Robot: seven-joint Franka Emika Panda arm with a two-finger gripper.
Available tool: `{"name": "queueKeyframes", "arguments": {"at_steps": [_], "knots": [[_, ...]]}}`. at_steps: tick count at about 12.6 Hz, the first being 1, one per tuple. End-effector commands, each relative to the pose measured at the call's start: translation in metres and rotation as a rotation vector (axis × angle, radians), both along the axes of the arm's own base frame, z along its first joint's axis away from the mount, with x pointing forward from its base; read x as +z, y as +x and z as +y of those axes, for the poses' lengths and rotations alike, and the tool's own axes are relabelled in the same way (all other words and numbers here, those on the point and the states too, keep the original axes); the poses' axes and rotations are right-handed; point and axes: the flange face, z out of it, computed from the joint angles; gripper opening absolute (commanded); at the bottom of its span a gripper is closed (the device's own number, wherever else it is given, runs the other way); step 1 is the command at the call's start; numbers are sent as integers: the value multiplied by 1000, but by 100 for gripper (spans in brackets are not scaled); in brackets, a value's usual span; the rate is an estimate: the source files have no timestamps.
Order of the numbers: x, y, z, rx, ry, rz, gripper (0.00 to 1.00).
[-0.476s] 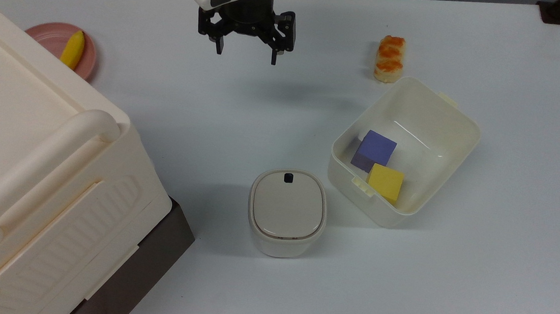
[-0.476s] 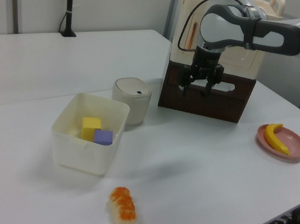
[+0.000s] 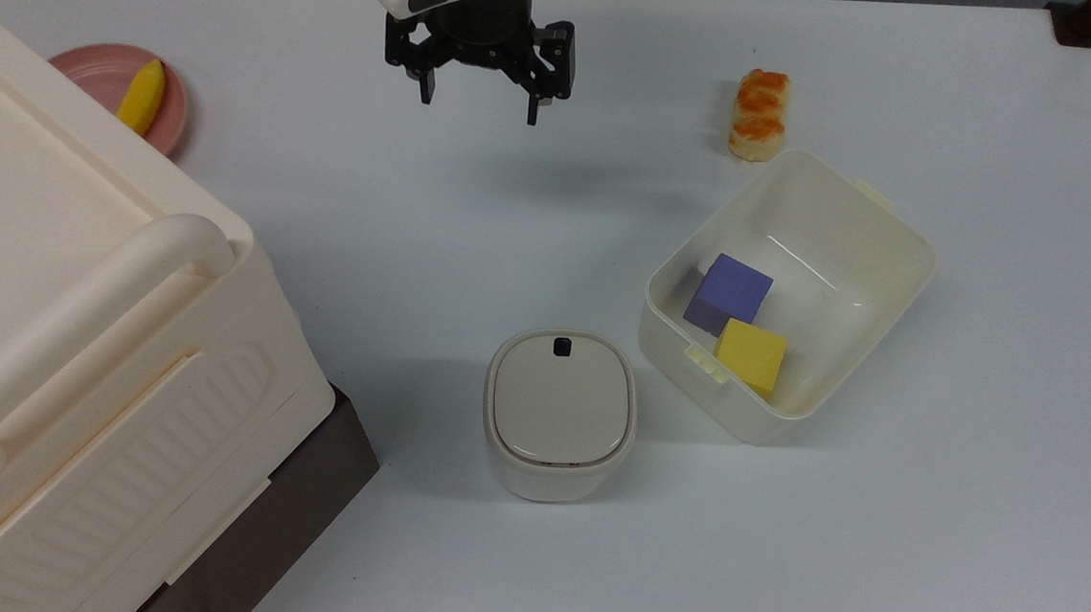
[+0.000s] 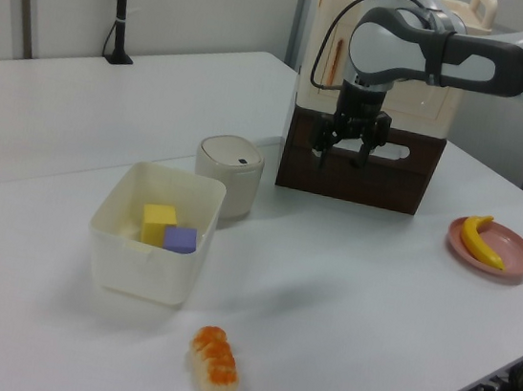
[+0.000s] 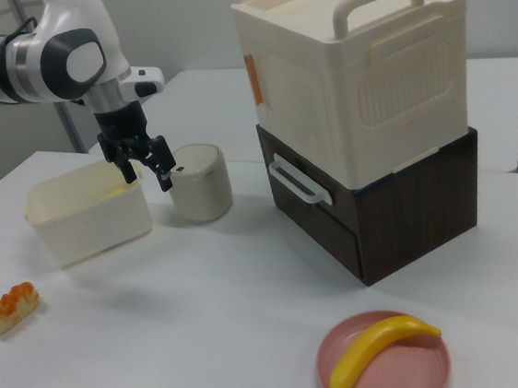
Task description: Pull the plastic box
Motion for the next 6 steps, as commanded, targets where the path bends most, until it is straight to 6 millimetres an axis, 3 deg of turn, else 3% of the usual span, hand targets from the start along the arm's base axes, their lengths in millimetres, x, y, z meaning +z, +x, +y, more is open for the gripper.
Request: {"name": "queueKeyframes", "arguments": {"at_steps": [1,6], "knots": [[6,-4,-2,-18,-4,6,100],[4,-5,0,-21,3,27,100]]}}
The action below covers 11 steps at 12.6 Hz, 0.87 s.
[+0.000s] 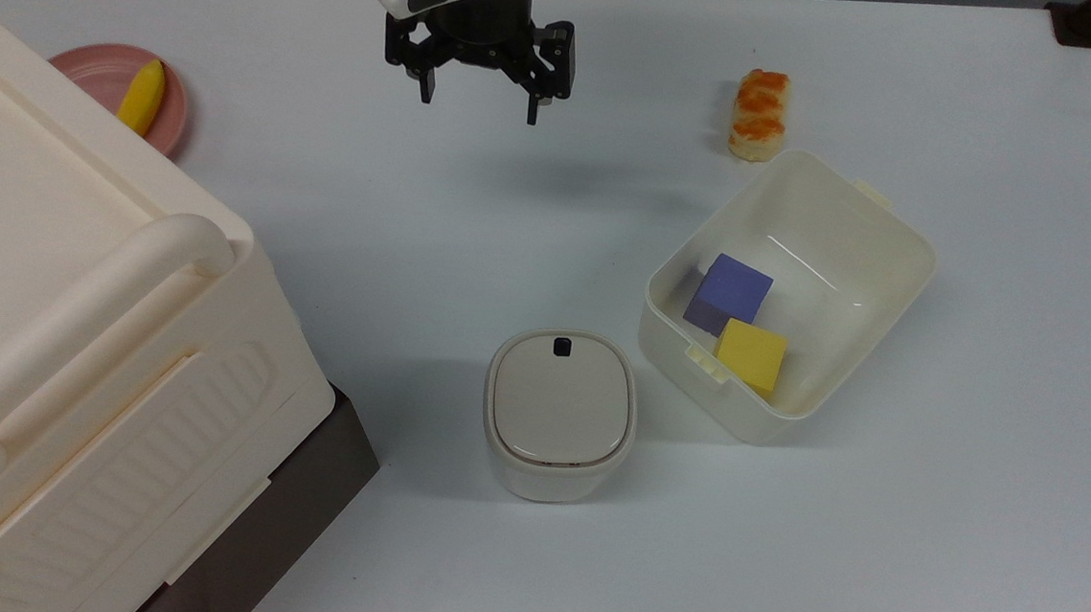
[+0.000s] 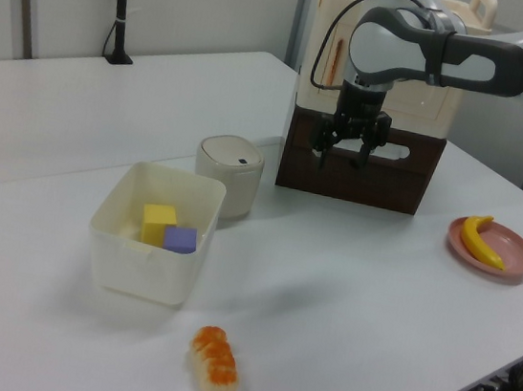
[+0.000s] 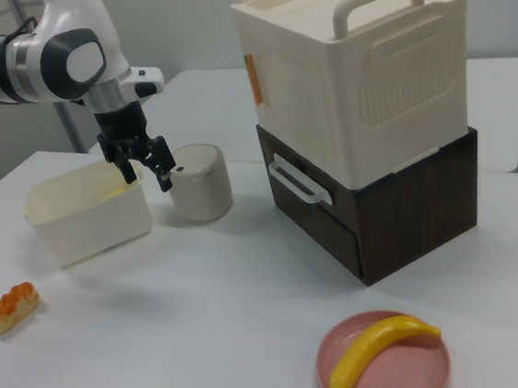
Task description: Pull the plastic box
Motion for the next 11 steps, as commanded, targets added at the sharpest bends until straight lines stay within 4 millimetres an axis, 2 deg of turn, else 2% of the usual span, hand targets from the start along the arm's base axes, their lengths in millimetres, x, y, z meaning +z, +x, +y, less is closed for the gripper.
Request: {"name": "queueKeyframes", "arguments": {"at_steps": [1,8,9,11], "knots": [[2,-5,1,-15,2,29,100],[-8,-2,7,-27,-1,42,100],[-16,1,10,-27,-3,50,100],[-15,4,11,-120,8,27,100]]}}
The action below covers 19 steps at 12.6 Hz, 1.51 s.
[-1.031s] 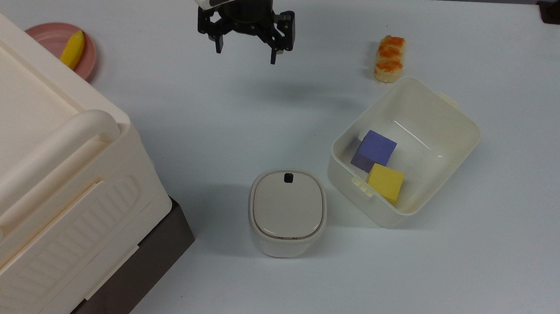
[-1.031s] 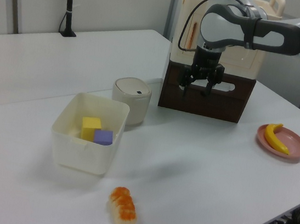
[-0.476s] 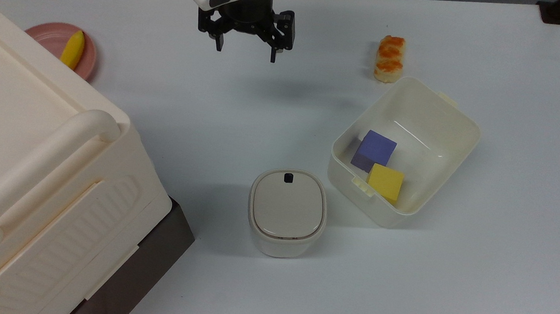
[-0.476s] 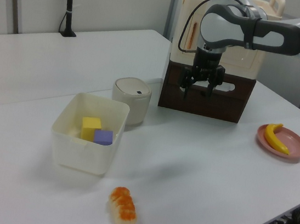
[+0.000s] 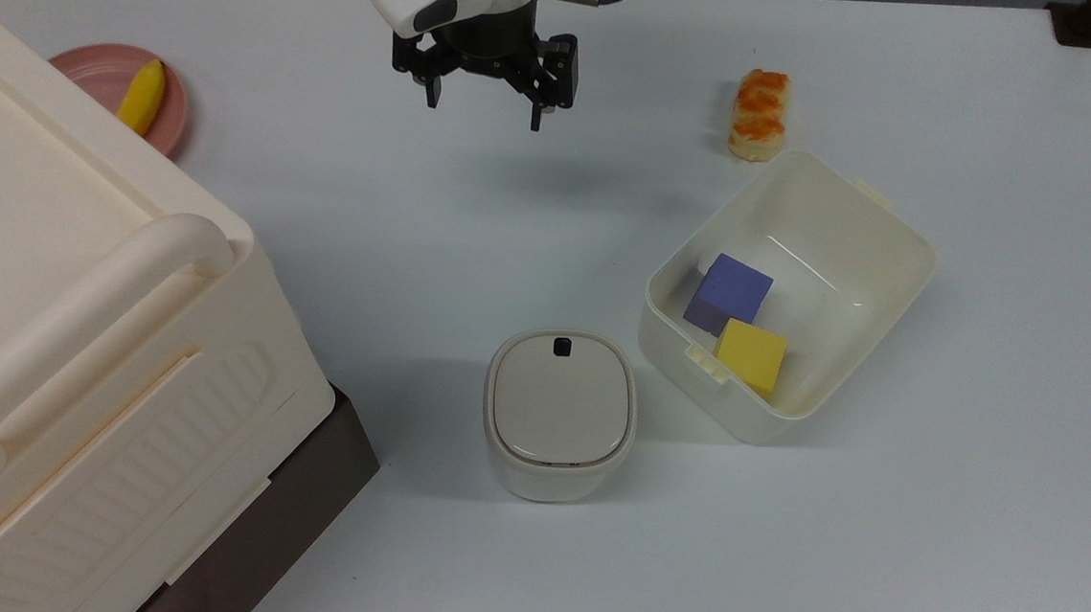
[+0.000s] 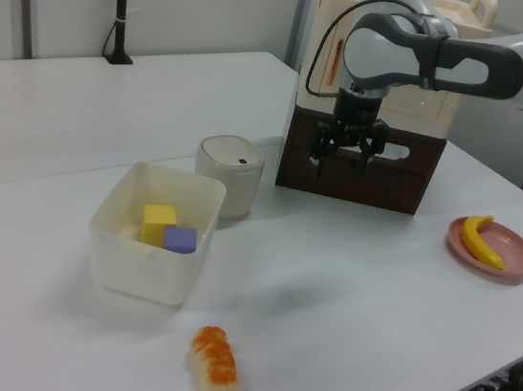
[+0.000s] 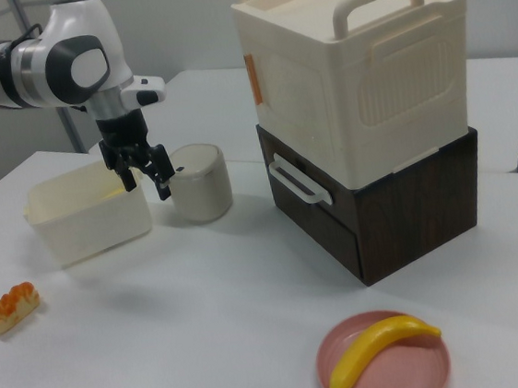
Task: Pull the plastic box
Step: 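Move the open gripper over the plastic box rim and lower it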
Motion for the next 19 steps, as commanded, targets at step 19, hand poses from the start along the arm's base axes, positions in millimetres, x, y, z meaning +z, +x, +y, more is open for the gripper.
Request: {"name": "queueKeyframes", "arguments": {"at_steps": [19], "knots": [[-69,29,194,-462,187,-137,97]]}}
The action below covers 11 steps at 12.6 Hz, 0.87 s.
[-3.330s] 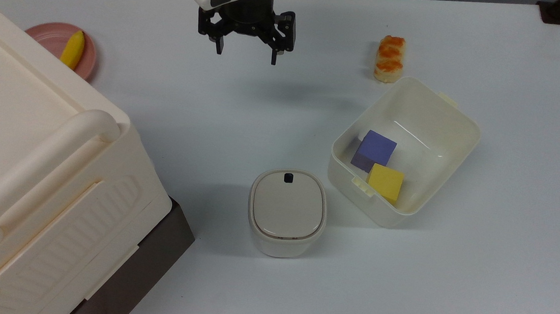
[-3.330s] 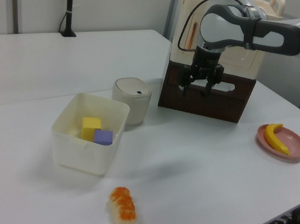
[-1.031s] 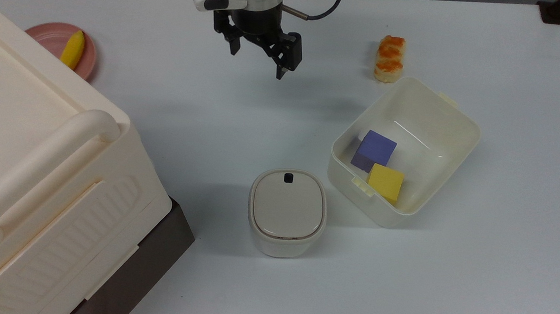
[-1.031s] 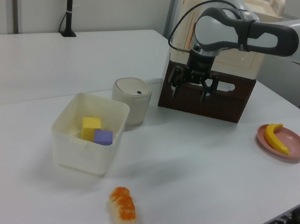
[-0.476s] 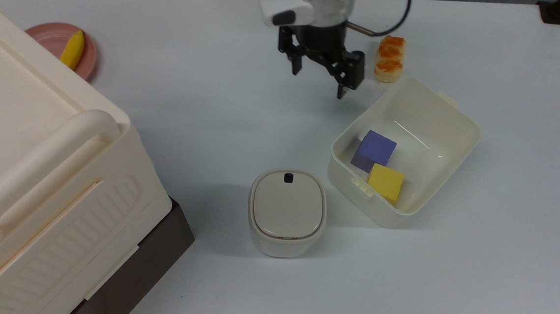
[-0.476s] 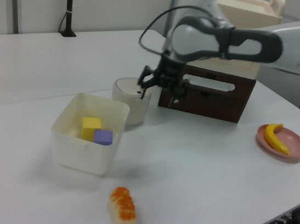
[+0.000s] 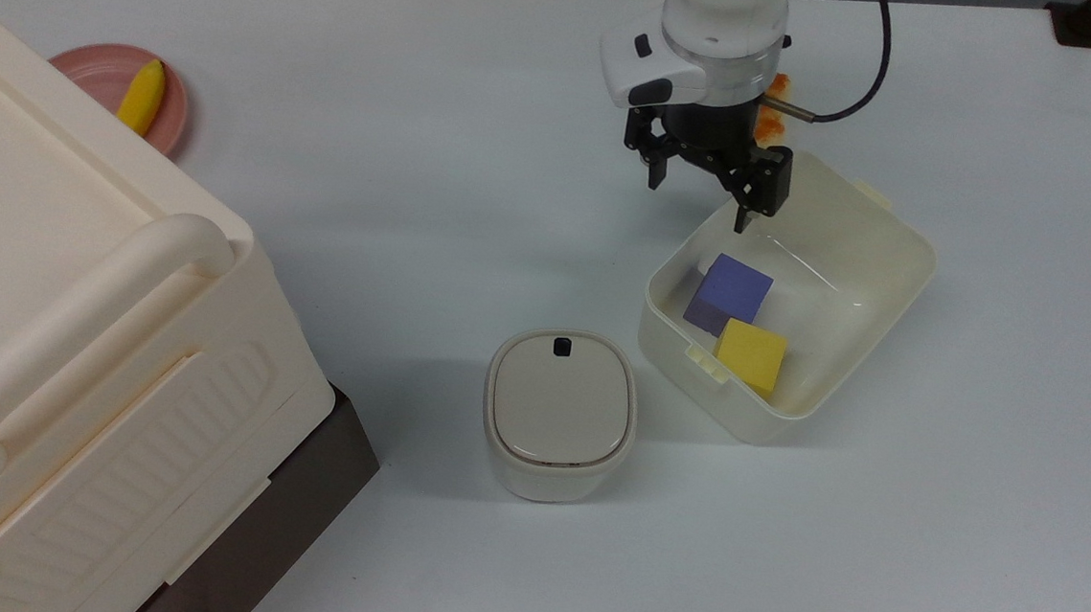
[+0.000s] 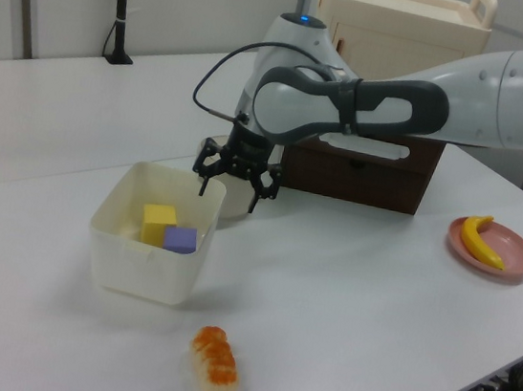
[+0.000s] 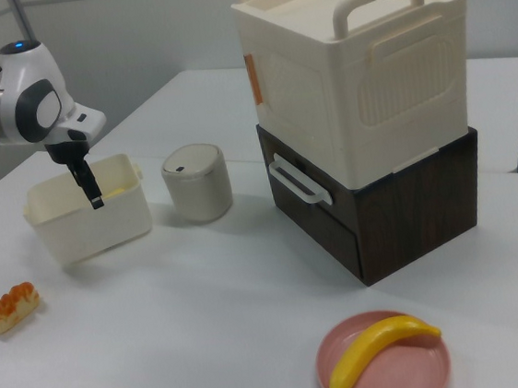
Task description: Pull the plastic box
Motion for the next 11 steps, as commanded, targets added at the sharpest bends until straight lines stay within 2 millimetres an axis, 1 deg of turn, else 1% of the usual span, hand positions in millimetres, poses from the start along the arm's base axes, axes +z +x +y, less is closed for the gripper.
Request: {"name": "queueKeyframes", "arguments": {"at_steps": [1,2,3,4,5,6,7,8,11], "knots": [[-13,15,19,-27,6,-12,94],[-27,17,27,-11,-12,0,84],[-35,17,27,-3,-25,8,76],[-38,18,27,2,-32,8,64],[-42,18,29,14,-43,8,43],[-42,17,31,22,-48,9,31],[-43,16,32,44,-51,9,5],[-45,15,31,43,-51,14,0],[-49,14,26,53,-59,28,0]]}}
